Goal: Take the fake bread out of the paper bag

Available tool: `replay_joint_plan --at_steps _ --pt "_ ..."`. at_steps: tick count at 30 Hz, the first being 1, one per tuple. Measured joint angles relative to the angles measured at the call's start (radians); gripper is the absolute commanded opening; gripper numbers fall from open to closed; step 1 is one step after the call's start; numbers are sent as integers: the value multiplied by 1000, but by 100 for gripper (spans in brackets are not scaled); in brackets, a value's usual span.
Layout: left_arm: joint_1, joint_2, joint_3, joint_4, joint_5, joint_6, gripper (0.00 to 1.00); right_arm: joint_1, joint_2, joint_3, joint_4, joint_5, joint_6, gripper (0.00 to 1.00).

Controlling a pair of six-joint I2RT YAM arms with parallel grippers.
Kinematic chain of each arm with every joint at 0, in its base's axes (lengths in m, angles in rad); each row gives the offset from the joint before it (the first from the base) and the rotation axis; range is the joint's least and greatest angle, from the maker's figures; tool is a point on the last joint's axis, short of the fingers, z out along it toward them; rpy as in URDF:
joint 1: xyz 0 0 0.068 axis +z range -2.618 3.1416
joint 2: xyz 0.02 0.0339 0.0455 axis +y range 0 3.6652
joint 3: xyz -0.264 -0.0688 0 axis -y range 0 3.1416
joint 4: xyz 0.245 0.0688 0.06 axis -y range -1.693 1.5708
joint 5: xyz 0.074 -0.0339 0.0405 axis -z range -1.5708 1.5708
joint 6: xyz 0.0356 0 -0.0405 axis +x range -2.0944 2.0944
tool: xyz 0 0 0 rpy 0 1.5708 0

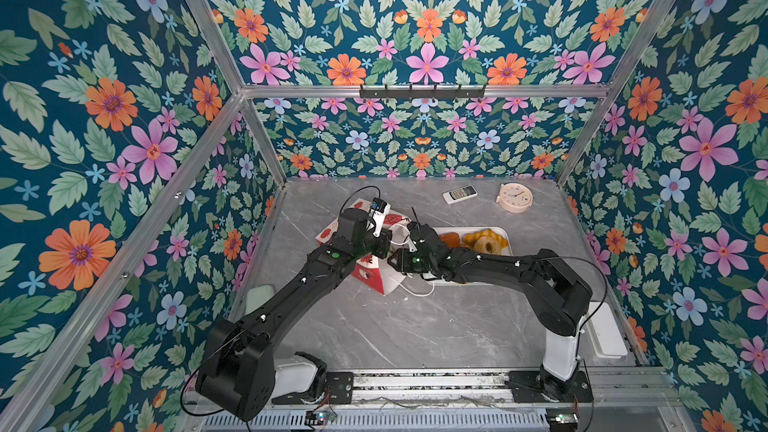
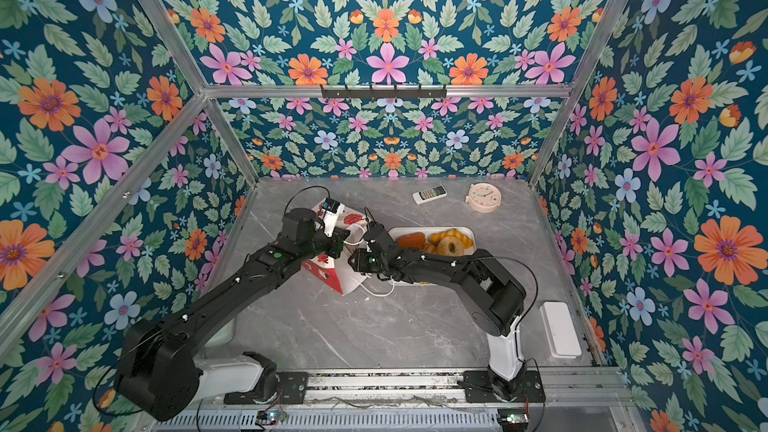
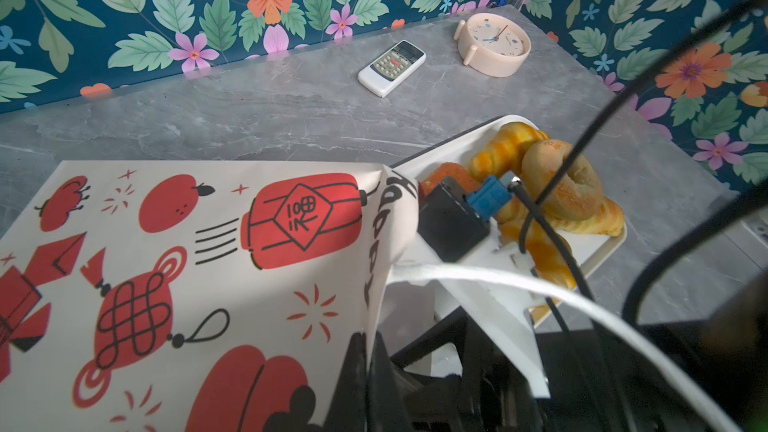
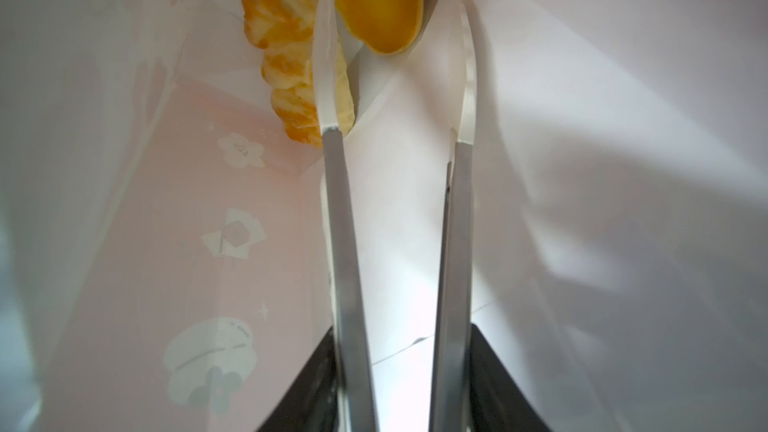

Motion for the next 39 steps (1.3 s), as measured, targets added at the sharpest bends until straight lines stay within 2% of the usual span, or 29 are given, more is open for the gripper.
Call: replay_joint_plan --at_steps 8,26,39 --pt "0 -26 -29 26 28 9 0 -3 -11 14 -56 9 -45 44" --pt "1 -18 -35 49 51 0 0 -6 -3 -33 85 -11 -63 39" --pt "1 -13 -56 95 66 -24 1 -6 91 32 107 -43 -63 40"
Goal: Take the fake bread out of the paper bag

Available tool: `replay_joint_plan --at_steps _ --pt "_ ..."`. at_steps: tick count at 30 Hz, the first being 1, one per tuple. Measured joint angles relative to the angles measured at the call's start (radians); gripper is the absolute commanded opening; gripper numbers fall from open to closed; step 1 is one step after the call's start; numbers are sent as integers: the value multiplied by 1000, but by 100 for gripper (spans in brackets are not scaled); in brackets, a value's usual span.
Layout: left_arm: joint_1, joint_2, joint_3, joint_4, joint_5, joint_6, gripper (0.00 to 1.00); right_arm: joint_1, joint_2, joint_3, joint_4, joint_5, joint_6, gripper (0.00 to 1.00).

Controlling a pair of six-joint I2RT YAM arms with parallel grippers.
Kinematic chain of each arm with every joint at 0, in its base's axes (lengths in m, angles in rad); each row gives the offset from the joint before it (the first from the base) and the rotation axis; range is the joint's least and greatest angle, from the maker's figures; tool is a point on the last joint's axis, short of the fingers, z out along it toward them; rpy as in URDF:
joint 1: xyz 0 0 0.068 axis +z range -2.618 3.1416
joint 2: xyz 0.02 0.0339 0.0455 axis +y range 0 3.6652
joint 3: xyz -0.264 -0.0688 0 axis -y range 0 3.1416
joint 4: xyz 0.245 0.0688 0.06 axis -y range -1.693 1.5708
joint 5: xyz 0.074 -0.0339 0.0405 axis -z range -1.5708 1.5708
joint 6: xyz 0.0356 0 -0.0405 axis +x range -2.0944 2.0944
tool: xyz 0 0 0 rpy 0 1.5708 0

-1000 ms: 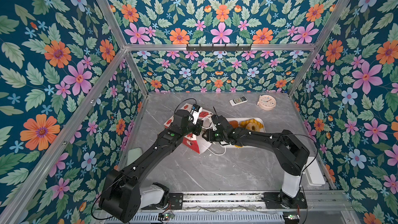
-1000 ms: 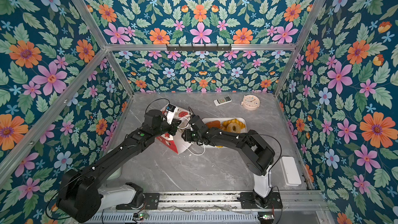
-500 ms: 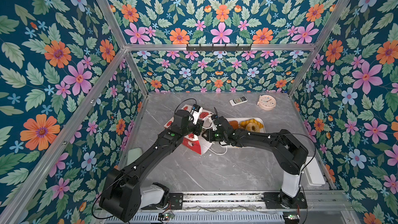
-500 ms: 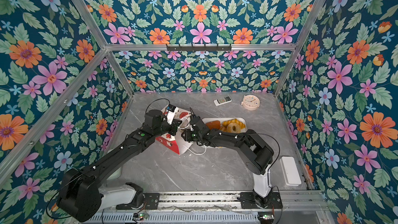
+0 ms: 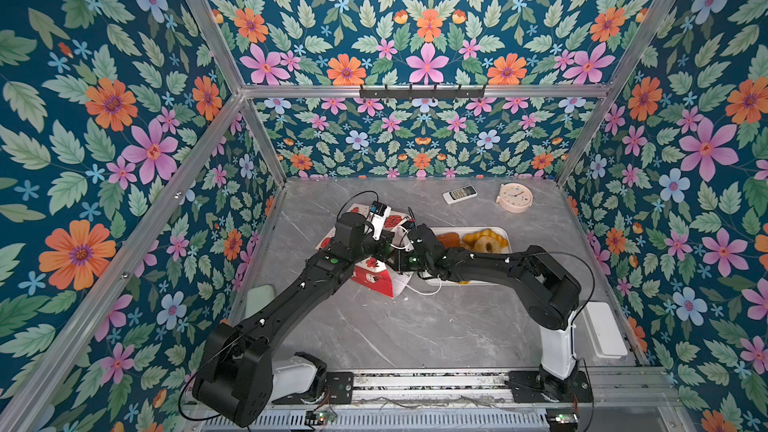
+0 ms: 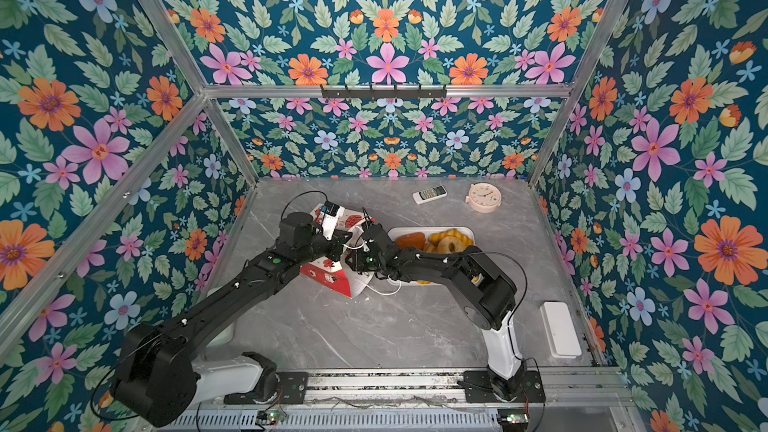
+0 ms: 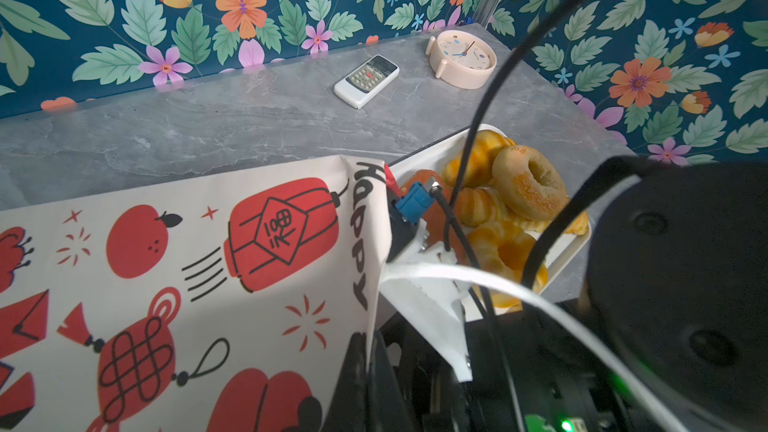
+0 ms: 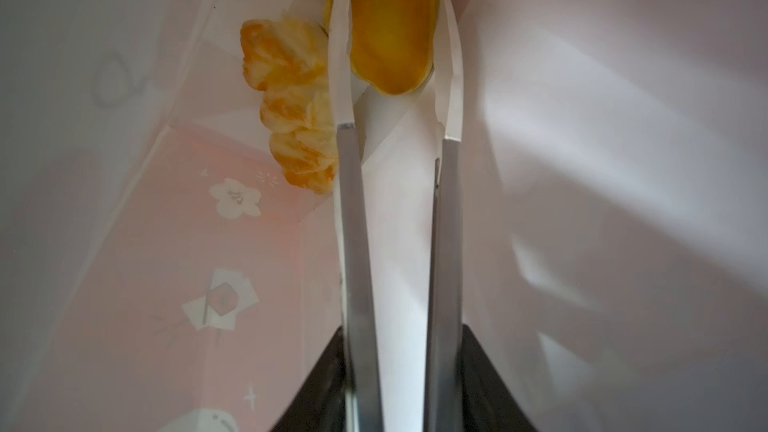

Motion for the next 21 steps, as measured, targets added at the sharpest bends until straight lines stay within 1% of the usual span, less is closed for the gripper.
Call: replay_joint_plan --at_steps 7,15,21 --pt "0 11 -1 13 12 -15 1 6 6 0 3 -23 5 40" --pt "0 36 6 26 14 -48 1 30 -26 -78 45 -16 22 40" --pt "0 35 7 51 10 -72 1 54 -6 -50 45 0 35 40"
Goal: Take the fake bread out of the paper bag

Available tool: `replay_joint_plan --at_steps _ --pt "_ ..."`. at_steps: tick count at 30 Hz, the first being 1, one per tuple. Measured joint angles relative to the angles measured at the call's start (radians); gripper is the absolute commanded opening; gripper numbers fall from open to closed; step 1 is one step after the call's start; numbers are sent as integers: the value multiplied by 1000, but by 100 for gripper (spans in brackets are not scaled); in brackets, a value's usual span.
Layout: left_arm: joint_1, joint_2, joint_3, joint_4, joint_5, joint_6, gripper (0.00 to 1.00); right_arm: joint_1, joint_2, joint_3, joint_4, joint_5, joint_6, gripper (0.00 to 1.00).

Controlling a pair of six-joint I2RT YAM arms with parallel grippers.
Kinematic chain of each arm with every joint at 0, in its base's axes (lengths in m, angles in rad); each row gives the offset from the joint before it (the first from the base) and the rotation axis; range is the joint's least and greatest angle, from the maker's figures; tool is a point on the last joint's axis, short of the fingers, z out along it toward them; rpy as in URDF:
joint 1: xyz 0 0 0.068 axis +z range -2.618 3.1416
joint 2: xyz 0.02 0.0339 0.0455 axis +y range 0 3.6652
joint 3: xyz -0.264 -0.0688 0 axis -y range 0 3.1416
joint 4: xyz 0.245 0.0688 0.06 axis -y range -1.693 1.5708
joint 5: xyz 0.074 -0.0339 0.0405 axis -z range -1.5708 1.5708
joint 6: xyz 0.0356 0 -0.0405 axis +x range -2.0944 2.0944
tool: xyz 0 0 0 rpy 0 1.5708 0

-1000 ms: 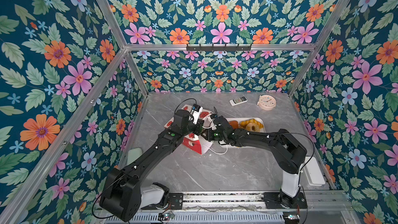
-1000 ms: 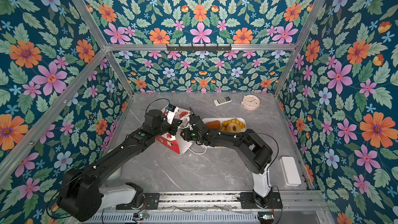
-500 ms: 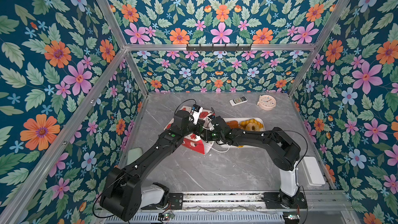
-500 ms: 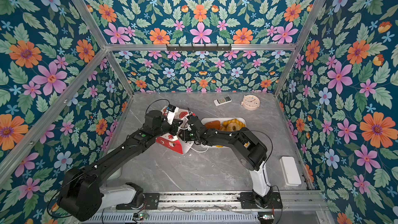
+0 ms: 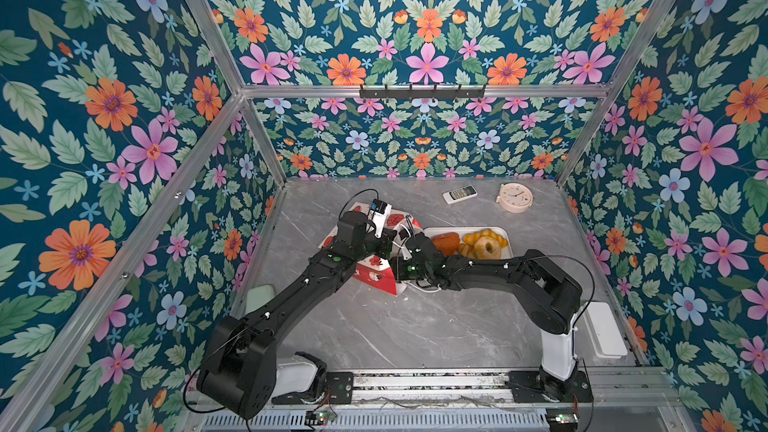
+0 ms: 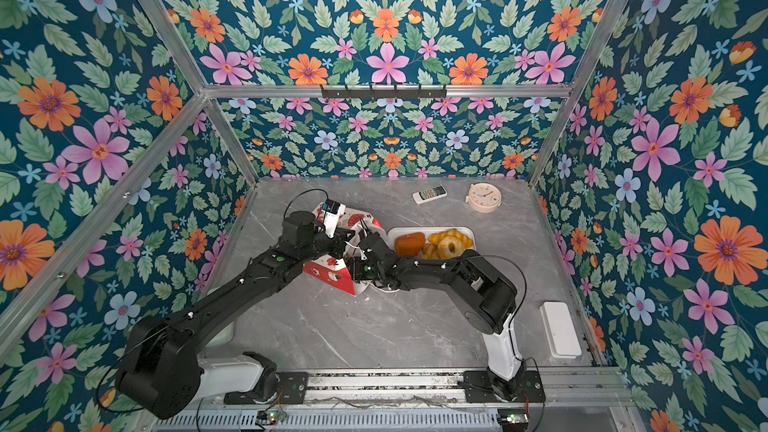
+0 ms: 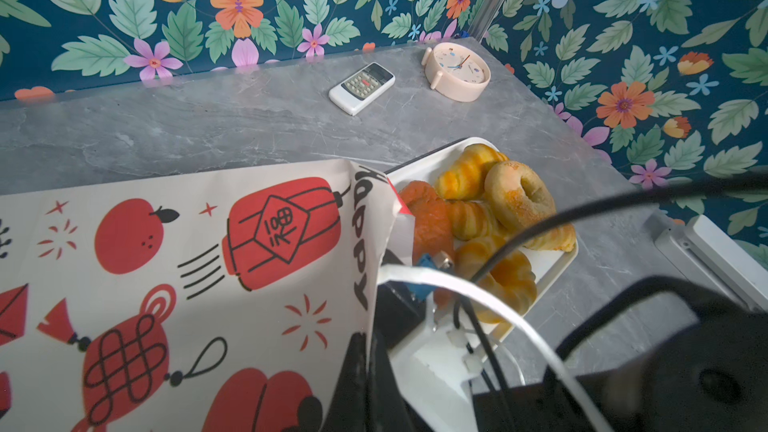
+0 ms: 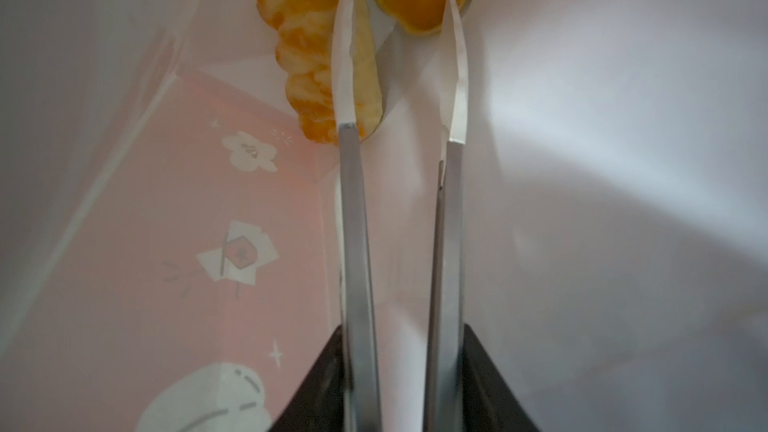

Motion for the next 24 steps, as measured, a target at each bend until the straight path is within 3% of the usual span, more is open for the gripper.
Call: replay_joint_plan --at_steps 14,24 --pt "-1 -29 -11 31 26 -22 2 -15 89 145 -27 45 6 42" --pt "-1 -16 -15 36 21 -22 2 -30 94 139 -30 78 6 38"
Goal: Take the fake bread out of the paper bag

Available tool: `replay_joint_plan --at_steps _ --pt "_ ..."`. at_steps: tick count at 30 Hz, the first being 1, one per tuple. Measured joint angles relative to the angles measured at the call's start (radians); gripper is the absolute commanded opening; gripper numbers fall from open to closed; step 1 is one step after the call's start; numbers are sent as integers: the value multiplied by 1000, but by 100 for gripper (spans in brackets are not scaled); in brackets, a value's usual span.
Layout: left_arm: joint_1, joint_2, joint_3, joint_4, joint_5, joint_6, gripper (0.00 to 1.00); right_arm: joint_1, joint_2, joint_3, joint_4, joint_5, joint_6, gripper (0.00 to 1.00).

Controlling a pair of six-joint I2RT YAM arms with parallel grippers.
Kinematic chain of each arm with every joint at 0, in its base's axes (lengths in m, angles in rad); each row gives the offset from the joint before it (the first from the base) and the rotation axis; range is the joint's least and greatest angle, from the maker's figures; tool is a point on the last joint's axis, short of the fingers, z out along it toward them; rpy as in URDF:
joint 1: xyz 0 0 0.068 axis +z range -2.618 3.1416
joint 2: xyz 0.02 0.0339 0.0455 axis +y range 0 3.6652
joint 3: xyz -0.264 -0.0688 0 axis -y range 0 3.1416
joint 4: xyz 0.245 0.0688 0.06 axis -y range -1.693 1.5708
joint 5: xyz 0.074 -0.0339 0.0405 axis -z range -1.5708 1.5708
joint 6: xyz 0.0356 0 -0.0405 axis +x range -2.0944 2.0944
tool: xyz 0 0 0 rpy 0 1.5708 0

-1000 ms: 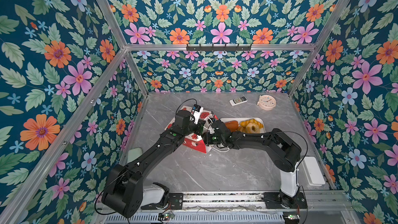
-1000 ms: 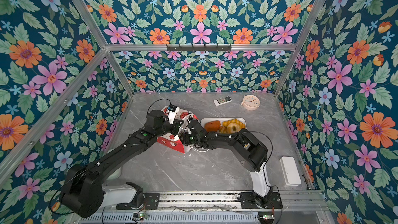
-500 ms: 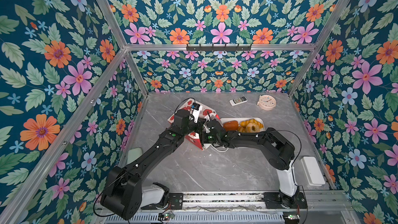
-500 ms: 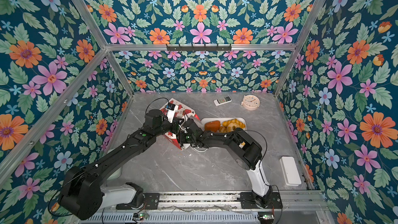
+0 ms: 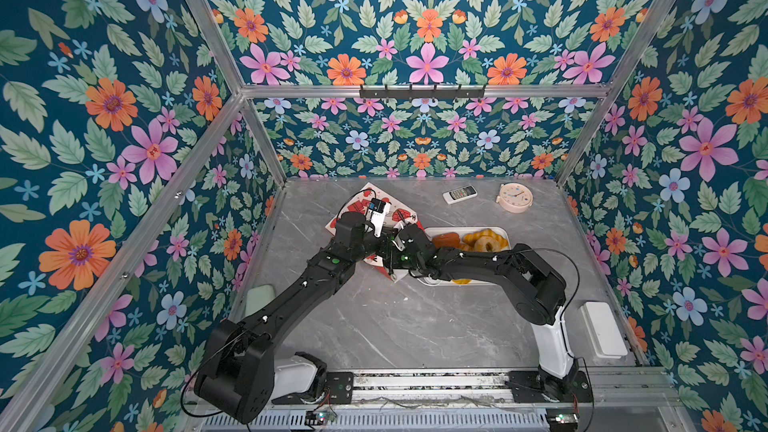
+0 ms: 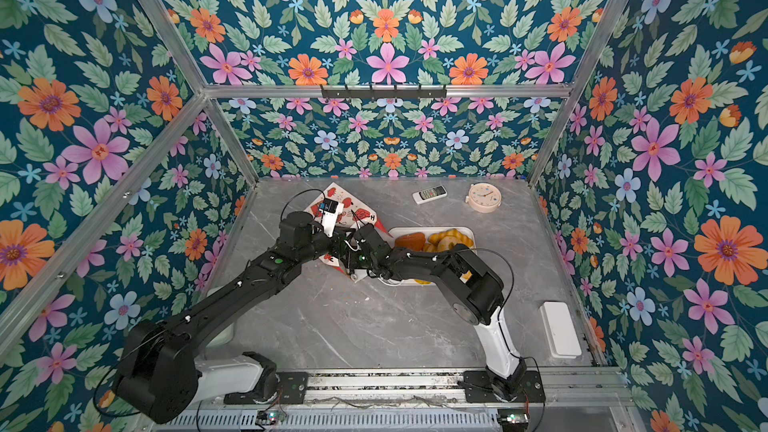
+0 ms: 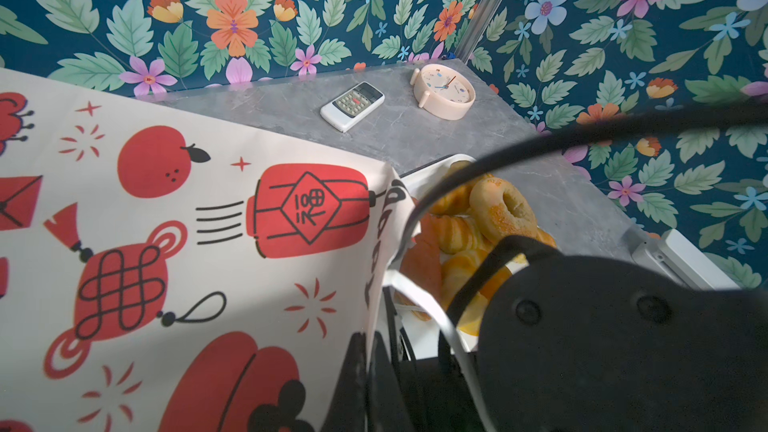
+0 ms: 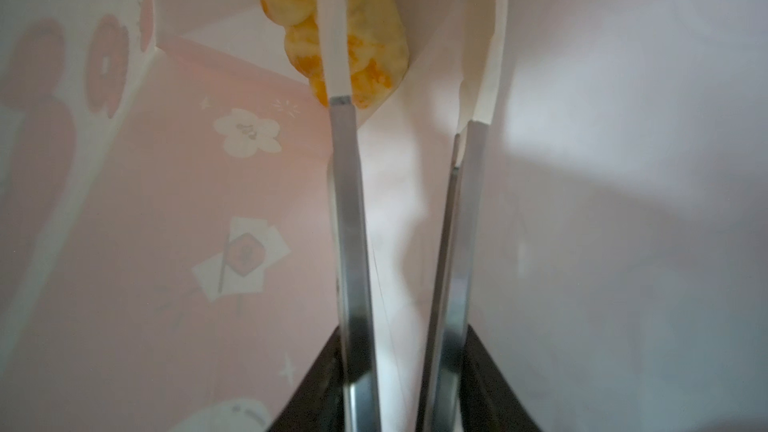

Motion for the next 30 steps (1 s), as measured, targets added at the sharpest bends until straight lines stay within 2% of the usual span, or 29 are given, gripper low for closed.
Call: replay_joint_plan --at_steps 30 --pt "0 21 20 -31 -34 8 1 -29 24 -4 5 -53 11 17"
